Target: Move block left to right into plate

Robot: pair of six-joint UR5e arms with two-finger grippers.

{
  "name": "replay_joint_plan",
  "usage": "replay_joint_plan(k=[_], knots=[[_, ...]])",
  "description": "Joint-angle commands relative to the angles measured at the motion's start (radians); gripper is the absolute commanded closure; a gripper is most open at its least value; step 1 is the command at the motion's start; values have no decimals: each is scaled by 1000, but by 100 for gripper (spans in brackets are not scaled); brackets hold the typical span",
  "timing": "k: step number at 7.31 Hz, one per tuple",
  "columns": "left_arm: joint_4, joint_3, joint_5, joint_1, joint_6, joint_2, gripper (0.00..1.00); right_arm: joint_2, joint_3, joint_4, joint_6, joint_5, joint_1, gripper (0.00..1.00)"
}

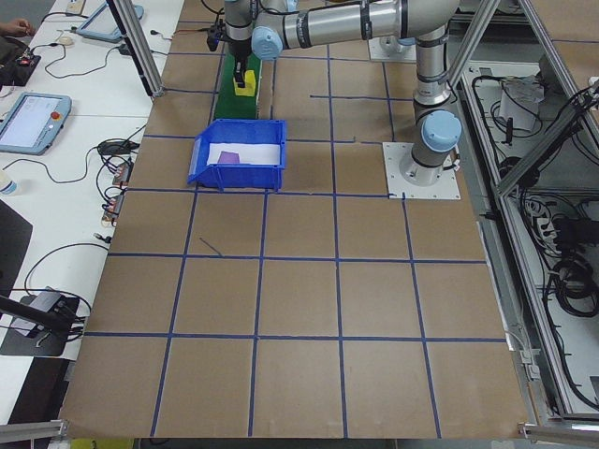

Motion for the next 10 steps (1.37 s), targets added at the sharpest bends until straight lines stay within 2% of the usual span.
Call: replay_joint_plan(k=[1, 3, 5, 7, 8, 10], knots=[[120, -1, 18, -28, 8, -76, 64, -1, 1, 1, 0, 1, -1, 0], [152, -11, 12, -37, 2, -119, 63, 1, -1, 1, -2, 1, -4, 0], [175, -18, 10, -51, -1, -131, 56, 10, -7, 0, -31, -15, -43, 0], [283, -79, 9, -52, -2, -133, 27, 7, -13, 17, -31, -18, -160, 0], [296, -87, 9, -52, -4, -133, 0, 7, -22, 23, -32, -18, -189, 0], [293, -68, 7, -52, -6, -111, 0, 7, -21, 24, -32, -16, -197, 0]])
